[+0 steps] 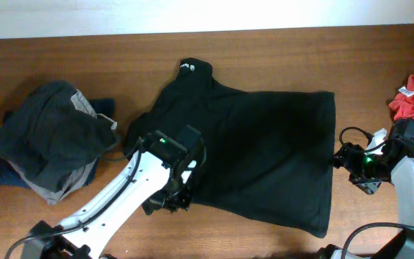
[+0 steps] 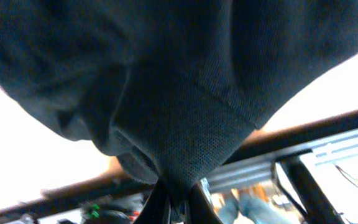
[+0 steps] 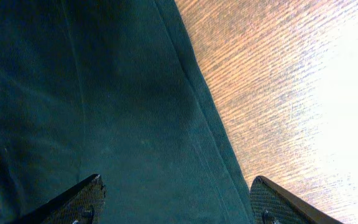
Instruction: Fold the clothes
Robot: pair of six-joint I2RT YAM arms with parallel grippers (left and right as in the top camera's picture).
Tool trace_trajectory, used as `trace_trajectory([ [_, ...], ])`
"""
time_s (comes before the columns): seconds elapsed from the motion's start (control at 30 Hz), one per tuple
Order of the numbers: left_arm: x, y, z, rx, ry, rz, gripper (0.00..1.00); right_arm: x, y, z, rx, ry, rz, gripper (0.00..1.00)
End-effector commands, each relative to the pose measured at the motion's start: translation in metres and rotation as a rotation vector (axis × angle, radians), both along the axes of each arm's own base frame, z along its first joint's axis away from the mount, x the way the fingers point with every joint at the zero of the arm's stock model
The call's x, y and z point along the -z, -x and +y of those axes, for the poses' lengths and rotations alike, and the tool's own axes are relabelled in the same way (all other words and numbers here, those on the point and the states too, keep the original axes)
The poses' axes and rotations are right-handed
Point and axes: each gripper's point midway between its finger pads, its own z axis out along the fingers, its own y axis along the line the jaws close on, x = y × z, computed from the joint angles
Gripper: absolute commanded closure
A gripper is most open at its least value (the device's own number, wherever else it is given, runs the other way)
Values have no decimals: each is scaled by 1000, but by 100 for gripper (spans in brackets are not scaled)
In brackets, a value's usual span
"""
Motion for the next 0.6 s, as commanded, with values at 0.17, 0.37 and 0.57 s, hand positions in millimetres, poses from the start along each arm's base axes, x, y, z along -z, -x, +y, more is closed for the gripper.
trace_trajectory([
  [0.17, -3, -34, 3, 52, -23, -160, 100, 19, 28, 15, 62, -59, 118, 21],
  [0.37, -4, -35, 5, 42, -24, -159, 100, 49, 60, 33, 134, -123, 228, 20],
  [0.57, -3, -36, 4, 43, -19, -166, 99, 62, 89, 54, 135, -196, 317, 20],
])
